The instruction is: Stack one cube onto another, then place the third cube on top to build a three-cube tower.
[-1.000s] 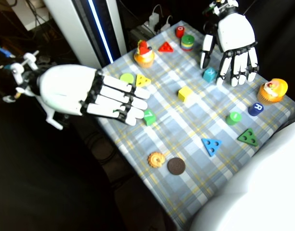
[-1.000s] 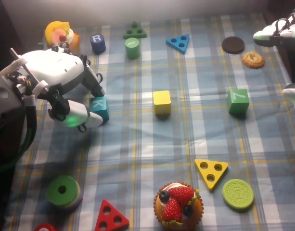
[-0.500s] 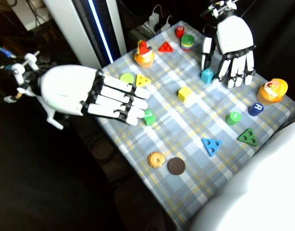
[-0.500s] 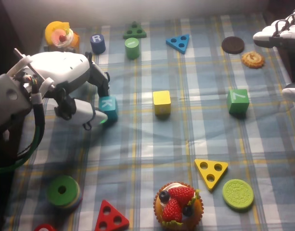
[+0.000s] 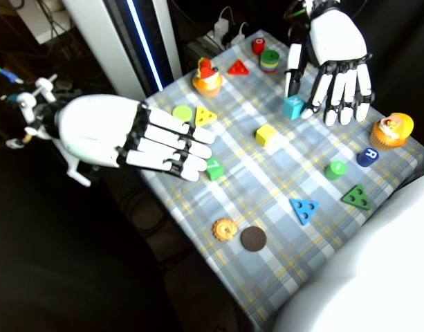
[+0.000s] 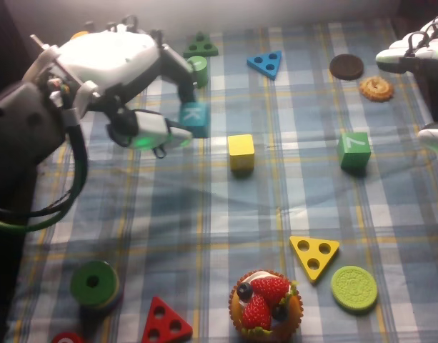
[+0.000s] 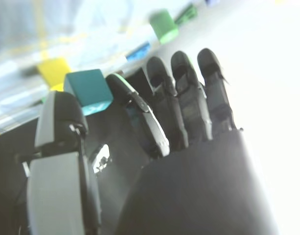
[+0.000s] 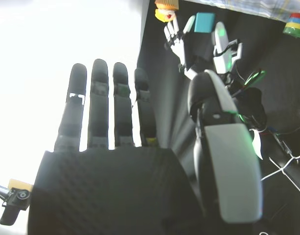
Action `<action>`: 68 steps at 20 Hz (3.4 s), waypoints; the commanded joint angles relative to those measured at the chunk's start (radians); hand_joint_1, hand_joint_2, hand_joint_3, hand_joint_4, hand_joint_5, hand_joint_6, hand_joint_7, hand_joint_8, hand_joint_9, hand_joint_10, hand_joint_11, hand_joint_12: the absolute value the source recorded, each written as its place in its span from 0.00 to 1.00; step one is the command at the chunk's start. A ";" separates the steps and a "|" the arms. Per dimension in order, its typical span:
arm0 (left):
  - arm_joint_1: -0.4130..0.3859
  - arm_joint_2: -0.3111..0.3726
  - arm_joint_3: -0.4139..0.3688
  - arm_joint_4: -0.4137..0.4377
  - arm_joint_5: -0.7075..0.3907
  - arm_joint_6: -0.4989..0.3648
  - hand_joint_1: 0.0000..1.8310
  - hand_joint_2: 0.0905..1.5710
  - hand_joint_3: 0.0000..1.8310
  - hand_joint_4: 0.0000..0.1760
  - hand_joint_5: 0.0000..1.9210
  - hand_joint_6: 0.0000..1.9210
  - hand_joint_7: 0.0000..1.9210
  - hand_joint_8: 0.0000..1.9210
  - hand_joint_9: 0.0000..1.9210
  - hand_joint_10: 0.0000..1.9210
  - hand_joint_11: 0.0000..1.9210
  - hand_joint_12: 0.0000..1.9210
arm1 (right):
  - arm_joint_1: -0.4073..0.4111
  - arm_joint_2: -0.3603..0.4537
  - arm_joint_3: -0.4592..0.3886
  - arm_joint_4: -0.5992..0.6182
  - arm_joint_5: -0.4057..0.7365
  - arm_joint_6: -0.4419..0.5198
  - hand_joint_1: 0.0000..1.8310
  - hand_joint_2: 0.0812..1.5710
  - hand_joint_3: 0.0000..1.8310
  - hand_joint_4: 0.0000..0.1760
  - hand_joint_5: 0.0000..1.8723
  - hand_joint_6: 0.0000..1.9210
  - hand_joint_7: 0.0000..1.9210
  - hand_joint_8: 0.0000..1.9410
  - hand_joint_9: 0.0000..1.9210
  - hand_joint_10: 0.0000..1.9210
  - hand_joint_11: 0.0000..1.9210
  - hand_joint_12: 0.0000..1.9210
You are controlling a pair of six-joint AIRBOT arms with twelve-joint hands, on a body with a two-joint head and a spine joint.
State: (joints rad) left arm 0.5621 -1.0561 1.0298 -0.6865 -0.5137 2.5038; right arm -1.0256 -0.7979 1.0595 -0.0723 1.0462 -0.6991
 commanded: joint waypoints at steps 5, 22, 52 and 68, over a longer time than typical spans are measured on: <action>-0.042 -0.061 0.042 0.040 -0.036 -0.004 0.57 0.66 0.00 1.00 0.57 0.41 0.35 0.00 0.25 0.00 0.01 0.40 | 0.007 -0.006 0.007 0.024 0.117 0.007 0.27 0.80 0.00 0.00 0.19 0.00 0.23 0.00 0.21 0.00 0.00 0.47; -0.055 -0.150 0.132 -0.010 0.032 -0.004 0.56 0.67 0.00 1.00 0.54 0.45 0.33 0.00 0.23 0.00 0.00 0.56 | 0.008 -0.013 0.011 0.017 0.117 0.011 0.26 0.80 0.00 0.00 0.19 0.00 0.23 0.00 0.21 0.00 0.00 0.45; -0.037 -0.129 0.112 -0.006 0.033 -0.003 0.44 0.60 0.00 0.91 0.42 0.00 0.27 0.00 0.22 0.00 0.01 0.46 | 0.008 -0.013 0.011 0.018 0.117 0.015 0.38 0.77 0.00 0.00 0.20 0.00 0.23 0.00 0.20 0.00 0.00 0.43; 0.152 0.158 -0.190 0.180 -0.424 -0.339 0.32 0.47 0.00 1.00 0.00 0.00 0.01 0.00 0.04 0.00 0.00 0.17 | 0.151 -0.159 0.114 -0.040 -0.095 0.015 0.38 0.62 0.00 0.15 0.18 0.00 0.21 0.00 0.21 0.01 0.00 0.51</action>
State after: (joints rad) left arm 0.7345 -0.8902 0.8284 -0.5392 -0.8005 2.1574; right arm -0.8860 -0.9604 1.1721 -0.1371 0.8577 -0.6880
